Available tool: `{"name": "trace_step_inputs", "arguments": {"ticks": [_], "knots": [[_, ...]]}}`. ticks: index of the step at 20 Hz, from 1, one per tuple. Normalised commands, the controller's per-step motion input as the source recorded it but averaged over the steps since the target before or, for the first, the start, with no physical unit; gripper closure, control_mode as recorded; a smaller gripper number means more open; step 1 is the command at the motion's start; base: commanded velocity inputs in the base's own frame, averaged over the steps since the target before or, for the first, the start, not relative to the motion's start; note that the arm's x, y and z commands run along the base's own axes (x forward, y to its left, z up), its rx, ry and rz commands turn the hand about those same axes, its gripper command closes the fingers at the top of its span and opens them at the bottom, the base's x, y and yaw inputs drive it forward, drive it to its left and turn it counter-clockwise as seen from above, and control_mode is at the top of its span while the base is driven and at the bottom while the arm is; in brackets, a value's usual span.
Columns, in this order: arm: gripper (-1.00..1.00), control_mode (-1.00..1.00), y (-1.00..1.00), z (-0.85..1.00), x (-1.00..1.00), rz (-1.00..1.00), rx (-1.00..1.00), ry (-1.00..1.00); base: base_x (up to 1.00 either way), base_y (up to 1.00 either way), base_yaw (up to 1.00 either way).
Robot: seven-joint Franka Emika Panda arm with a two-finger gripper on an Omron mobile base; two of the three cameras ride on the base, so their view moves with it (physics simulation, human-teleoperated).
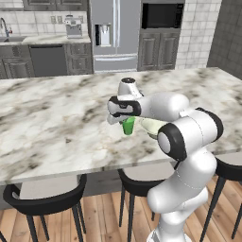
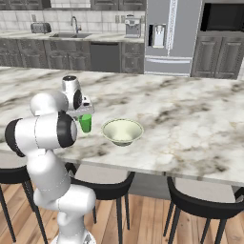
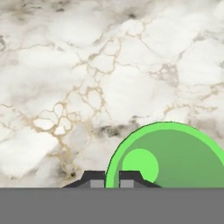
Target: Place the cup inside the bowl on the dining table and move the bowl to any counter.
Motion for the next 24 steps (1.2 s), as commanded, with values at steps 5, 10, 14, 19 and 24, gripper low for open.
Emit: {"name": "trace_step_inputs", "arguments": {"ticks": [5, 10, 14, 19, 24], "knots": [[1.0, -1.0, 0.0, 0.29, 0.0, 0.09, -0.05, 0.03, 0.0, 0.0, 0.0], [1.0, -1.0, 0.0, 0.49, 0.0, 0.13, 0.0, 0.0, 0.0, 0.0, 0.0], [1.0, -1.0, -0.01, 0.25, 0.0, 0.13, 0.0, 0.0, 0.0, 0.0, 0.0], [1.0, -1.0, -0.19, 0.03, 0.0, 0.1, 0.0, 0.0, 0.0, 0.0, 0.0], [1.0, -1.0, -0.39, -0.07, 0.0, 0.07, 0.0, 0.0, 0.0, 0.0, 0.0]]}}
